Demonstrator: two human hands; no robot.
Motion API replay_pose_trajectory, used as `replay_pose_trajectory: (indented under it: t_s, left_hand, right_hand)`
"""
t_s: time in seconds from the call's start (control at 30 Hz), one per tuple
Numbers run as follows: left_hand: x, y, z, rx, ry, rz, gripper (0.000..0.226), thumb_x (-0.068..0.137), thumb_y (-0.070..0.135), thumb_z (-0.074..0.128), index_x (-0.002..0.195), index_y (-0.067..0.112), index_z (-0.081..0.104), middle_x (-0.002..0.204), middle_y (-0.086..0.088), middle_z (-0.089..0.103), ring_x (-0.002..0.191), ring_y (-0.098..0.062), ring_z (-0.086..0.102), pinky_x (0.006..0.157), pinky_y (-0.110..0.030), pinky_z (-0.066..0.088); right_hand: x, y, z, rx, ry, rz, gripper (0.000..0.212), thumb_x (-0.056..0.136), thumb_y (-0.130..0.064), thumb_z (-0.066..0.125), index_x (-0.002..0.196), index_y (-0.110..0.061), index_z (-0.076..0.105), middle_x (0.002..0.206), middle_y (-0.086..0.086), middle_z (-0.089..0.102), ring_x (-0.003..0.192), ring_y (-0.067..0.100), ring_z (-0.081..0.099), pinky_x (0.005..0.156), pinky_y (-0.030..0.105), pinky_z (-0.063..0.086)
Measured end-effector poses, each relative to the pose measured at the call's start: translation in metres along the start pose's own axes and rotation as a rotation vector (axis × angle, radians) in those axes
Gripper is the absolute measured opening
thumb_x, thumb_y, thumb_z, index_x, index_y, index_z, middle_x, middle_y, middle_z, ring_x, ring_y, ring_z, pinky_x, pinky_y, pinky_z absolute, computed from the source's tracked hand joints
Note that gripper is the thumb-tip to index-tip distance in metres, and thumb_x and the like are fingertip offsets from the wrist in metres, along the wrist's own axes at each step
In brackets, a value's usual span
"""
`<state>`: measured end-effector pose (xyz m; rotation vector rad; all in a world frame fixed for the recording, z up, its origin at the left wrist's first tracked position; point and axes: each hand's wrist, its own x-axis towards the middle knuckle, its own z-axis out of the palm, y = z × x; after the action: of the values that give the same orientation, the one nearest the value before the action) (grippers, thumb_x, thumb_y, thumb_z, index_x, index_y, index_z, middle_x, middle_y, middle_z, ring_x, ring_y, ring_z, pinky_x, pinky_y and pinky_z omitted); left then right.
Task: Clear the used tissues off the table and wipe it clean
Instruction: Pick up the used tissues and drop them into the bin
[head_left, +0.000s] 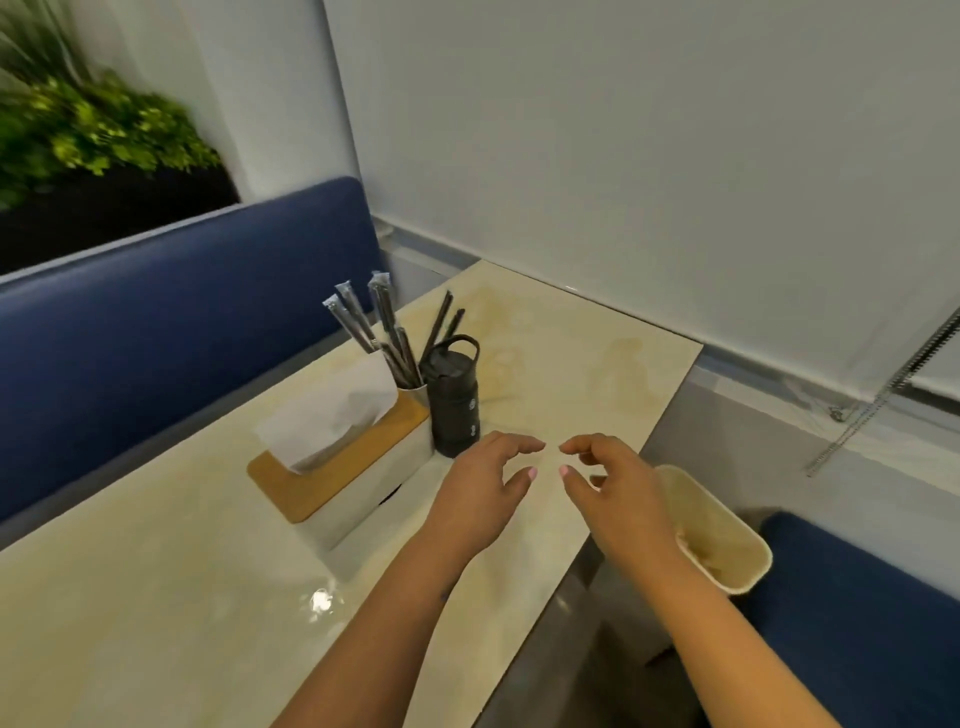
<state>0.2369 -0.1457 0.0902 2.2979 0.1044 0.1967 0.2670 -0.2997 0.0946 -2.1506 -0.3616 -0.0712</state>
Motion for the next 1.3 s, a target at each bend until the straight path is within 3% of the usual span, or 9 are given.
replay_pose_trajectory:
  t_s: [0.37,0.73,0.9,1.07,1.3]
  left_hand:
    - [-0.12,-0.078,-0.107,-0.021,0.205,-0.122,0.026,0.091,0.023,0.059,0.116,0.031,0.061,0.117,0.016,0.058,0.102,0.007,0.048,0.089,-0.015,0.042]
    - [-0.266,-0.16,-0.192,0.02,0.346,-0.351,0.027,0.09,0.016,0.059,0.113,0.029,0.062,0.115,0.011,0.059,0.106,-0.003,0.052,0.092,-0.026,0.045]
    - [-0.321,-0.187,-0.215,0.003,0.426,-0.47,0.028,0.09,0.012,0.059,0.11,0.031,0.063,0.112,0.015,0.057,0.104,-0.003,0.051,0.09,-0.023,0.044]
    - [-0.362,-0.204,-0.222,0.011,0.466,-0.536,0.03,0.089,0.01,0.058,0.11,0.031,0.063,0.105,0.018,0.053,0.1,-0.001,0.049,0.087,-0.021,0.043]
    - [-0.4,-0.216,-0.218,0.01,0.49,-0.609,0.032,0.089,0.007,0.058,0.11,0.031,0.063,0.11,0.014,0.055,0.101,-0.001,0.048,0.089,-0.024,0.045]
  right_hand:
    - [-0.063,-0.098,0.115,0.059,-0.205,-0.179,0.018,0.086,-0.018,0.065,0.099,-0.029,0.062,0.099,-0.014,0.061,0.092,0.006,0.056,0.079,0.029,0.052]
    - [-0.156,-0.172,0.225,0.128,-0.469,-0.276,0.02,0.085,-0.015,0.065,0.1,-0.029,0.062,0.102,-0.017,0.06,0.092,0.002,0.055,0.078,0.023,0.048]
    - [-0.191,-0.189,0.264,0.06,-0.595,-0.306,0.019,0.085,-0.02,0.065,0.1,-0.031,0.062,0.102,-0.018,0.057,0.087,0.002,0.054,0.077,0.023,0.048]
    - [-0.219,-0.192,0.293,-0.059,-0.753,-0.339,0.023,0.085,-0.021,0.065,0.105,-0.031,0.062,0.104,-0.017,0.053,0.084,0.0,0.052,0.068,0.006,0.036]
    - [-0.252,-0.184,0.335,-0.355,-1.032,-0.506,0.043,0.081,-0.009,0.06,0.12,-0.028,0.061,0.125,-0.003,0.05,0.11,0.016,0.053,0.086,0.026,0.045]
